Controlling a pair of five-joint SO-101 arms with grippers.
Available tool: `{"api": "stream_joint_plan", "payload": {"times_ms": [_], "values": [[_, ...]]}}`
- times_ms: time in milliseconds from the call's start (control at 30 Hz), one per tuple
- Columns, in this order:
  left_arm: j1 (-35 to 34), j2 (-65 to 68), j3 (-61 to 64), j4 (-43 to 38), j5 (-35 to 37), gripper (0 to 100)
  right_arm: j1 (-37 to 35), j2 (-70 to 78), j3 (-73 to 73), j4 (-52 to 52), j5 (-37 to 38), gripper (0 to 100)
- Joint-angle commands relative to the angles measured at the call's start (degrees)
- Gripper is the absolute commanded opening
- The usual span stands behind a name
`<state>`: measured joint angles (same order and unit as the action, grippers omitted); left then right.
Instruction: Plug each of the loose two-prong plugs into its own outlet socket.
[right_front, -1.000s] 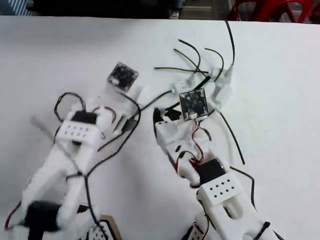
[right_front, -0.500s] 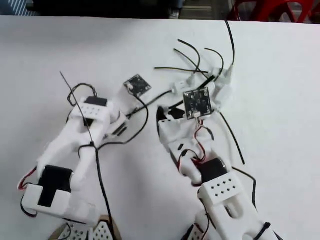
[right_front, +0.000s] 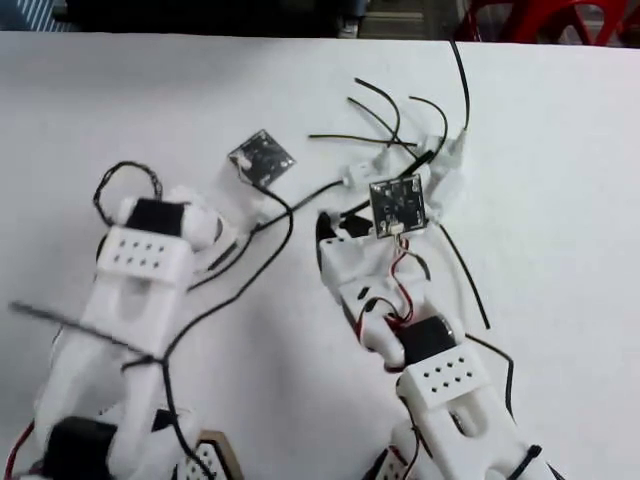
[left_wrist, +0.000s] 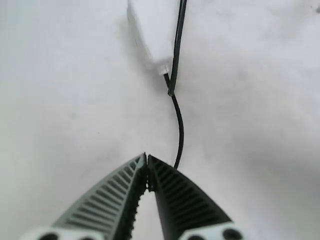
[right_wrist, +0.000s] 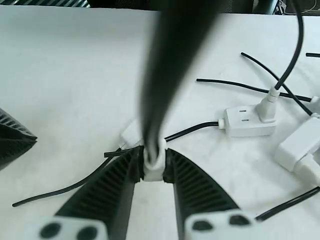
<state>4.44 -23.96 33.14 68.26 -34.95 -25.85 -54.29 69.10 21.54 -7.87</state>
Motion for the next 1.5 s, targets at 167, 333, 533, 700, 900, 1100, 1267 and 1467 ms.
{"api": "stream_joint_plan", "payload": {"times_ms": [167, 333, 533, 700, 900, 1100, 1267, 1467], "values": [[-0.92, -15.78, 10.73, -3.52, 0.09, 5, 0.48, -0.92, -0.53, -1.36, -0.44, 1.7], [-1.01, -13.85, 13.19, -14.33, 13.01, 29, 0.48, -0.92, -0.44, -1.36, -0.44, 1.7], [-0.4, -0.84, 8.53, -25.76, 18.73, 31, 0.48, -0.92, -0.35, -1.36, -0.44, 1.7], [-0.4, 15.43, -2.46, -26.9, 18.64, 30, 0.48, -0.92, -0.35, -1.36, -0.44, 1.7], [1.1, 31.43, -14.42, -26.73, 18.29, 30, 0.48, -0.92, -0.35, -1.36, -0.44, 1.7], [3.91, 41.63, -22.77, -24.7, 18.55, 30, 0.48, -0.92, -0.35, -1.36, -0.44, 1.7], [3.56, 47.78, -29.01, -24.62, 18.2, 17, 0.48, -0.92, -0.35, -1.36, -0.44, 1.7], [3.47, 50.77, -34.29, -19.08, 14.24, 8, 0.57, -0.92, -0.35, -1.36, -0.35, 1.7]]}}
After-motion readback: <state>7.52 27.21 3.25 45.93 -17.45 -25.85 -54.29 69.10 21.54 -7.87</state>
